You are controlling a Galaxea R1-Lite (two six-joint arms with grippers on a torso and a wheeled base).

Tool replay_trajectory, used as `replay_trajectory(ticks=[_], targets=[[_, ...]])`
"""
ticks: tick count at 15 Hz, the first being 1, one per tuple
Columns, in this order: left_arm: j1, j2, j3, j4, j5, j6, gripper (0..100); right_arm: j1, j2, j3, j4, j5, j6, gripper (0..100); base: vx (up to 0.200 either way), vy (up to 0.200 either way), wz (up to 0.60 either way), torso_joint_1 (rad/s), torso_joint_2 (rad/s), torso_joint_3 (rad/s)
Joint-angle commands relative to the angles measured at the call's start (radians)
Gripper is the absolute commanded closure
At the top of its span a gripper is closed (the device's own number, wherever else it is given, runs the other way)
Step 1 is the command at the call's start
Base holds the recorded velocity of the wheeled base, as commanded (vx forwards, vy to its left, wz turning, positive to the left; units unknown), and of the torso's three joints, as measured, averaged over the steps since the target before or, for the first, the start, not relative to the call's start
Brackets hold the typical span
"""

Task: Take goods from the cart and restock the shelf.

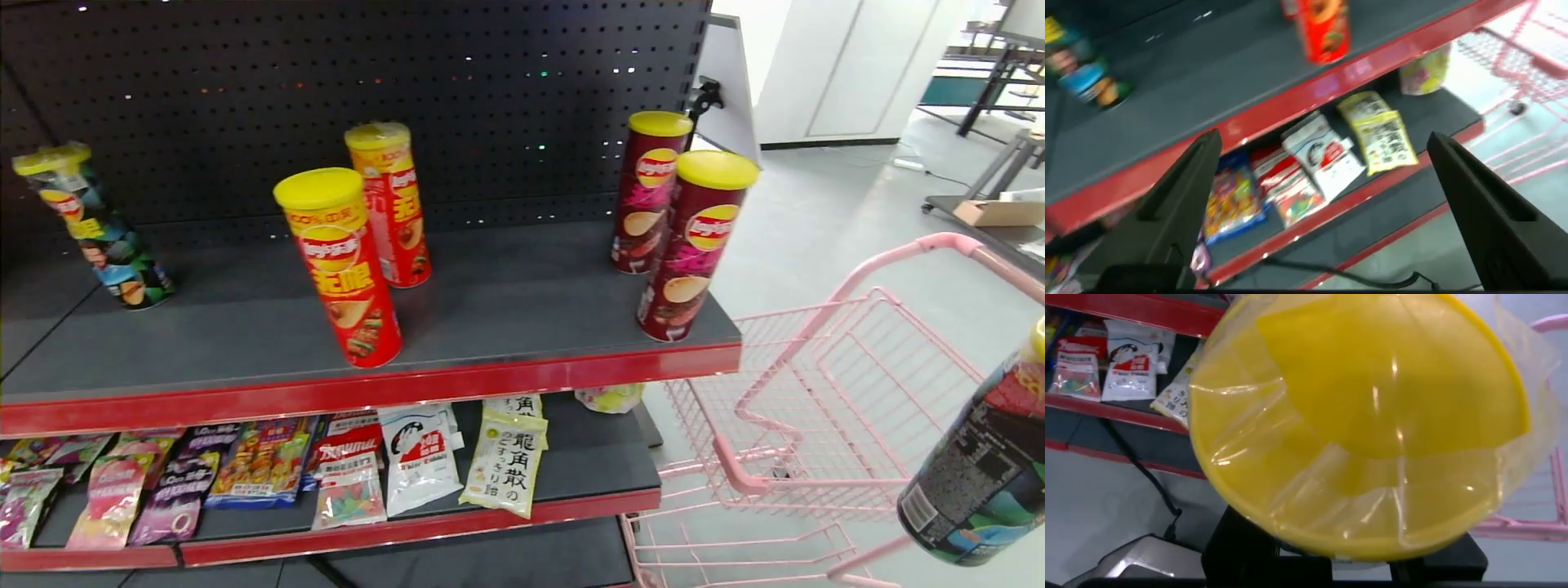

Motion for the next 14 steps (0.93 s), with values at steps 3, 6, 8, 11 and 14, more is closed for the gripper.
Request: replay_trajectory(ticks=[3, 6, 8, 11, 14], targets=[[0.001, 0.002, 0.002, 0.002, 0.001, -0.001, 0, 0.000, -0.038, 0.053, -0.003, 0.002, 0.002, 100, 0.000, 0.067, 0.00, 0.004, 0.00, 0.001], [-0.001, 0.000, 0.003, 0.004, 0.001, -0.001, 0, 0.006, -0.075, 0.069, -0.004, 0.138, 0.031, 100, 0.000, 0.200, 0.00, -0.001, 0.00, 0.002], [-0.001, 0.002, 0.005, 0.004, 0.001, -0.001, 0, 0.006, -0.076, 0.069, -0.004, 0.192, 0.032, 100, 0.000, 0.200, 0.00, 0.005, 0.00, 0.005], [0.001, 0.002, 0.003, 0.004, 0.001, -0.001, 0, 0.006, -0.064, 0.066, -0.052, 0.194, 0.028, 100, 0.000, 0.200, 0.00, 0.001, 0.00, -0.001], [-0.001, 0.002, 0.005, 0.005, 0.001, -0.001, 0, 0.046, -0.038, 0.064, -0.069, 0.362, 0.057, 100, 0.000, 0.200, 0.00, -0.001, 0.00, 0.001]])
